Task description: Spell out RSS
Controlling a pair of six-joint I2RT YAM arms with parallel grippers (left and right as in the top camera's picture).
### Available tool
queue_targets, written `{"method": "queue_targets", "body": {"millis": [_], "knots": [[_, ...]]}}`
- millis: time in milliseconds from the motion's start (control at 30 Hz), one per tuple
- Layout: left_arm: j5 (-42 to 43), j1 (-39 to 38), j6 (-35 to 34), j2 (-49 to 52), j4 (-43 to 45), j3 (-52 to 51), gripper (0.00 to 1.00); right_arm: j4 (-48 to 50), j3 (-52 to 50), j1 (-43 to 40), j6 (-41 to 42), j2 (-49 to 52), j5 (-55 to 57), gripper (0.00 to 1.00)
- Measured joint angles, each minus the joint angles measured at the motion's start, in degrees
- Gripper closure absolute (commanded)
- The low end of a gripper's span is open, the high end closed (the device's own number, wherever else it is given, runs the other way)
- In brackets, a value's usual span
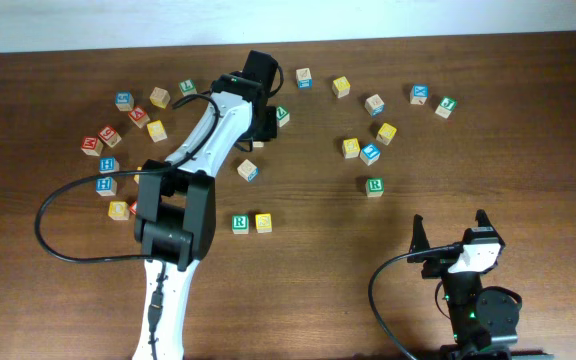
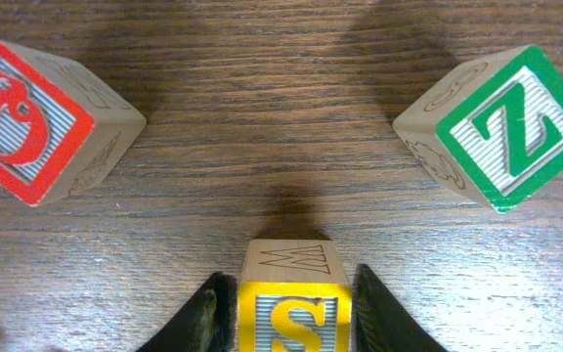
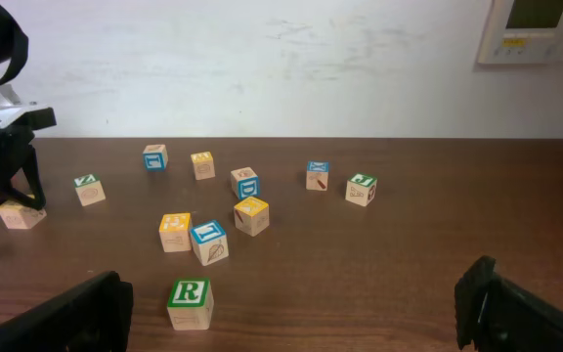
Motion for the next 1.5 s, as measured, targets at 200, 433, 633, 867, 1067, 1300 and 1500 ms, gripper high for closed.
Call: {"method": "queue_targets", "body": {"millis": [200,433,633,867,1067,1300,1500], "knots": [[-0.1,0.0,-0.2,0.0,-0.7,0.0,0.53,0.0,0.0,0.0,0.0,0.0,0.0,0.02],[-0.1,0.0,-0.2,0.0,-1.5,0.0,0.63,0.0,0.0,0.0,0.0,0.0,0.0,0.02],[-0.1,0.0,-0.2,0.0,-1.7,0.0,0.69,0.0,0.0,0.0,0.0,0.0,0.0,0.02],[-0.1,0.0,-0.2,0.0,-1.7,0.0,0.53,0.0,0.0,0.0,0.0,0.0,0.0,0.02],[-0.1,0.0,-0.2,0.0,-1.7,0.0,0.55,0.0,0.0,0.0,0.0,0.0,0.0,0.02],[0.0,0.0,-0.2,0.3,-1.7,0.0,0.61,0.0,0.0,0.0,0.0,0.0,0.0,0.02],[0.1,0.0,-0.2,0.6,-1.7,0.0,0.68,0.0,0.0,0.0,0.0,0.0,0.0,0.02]]}}
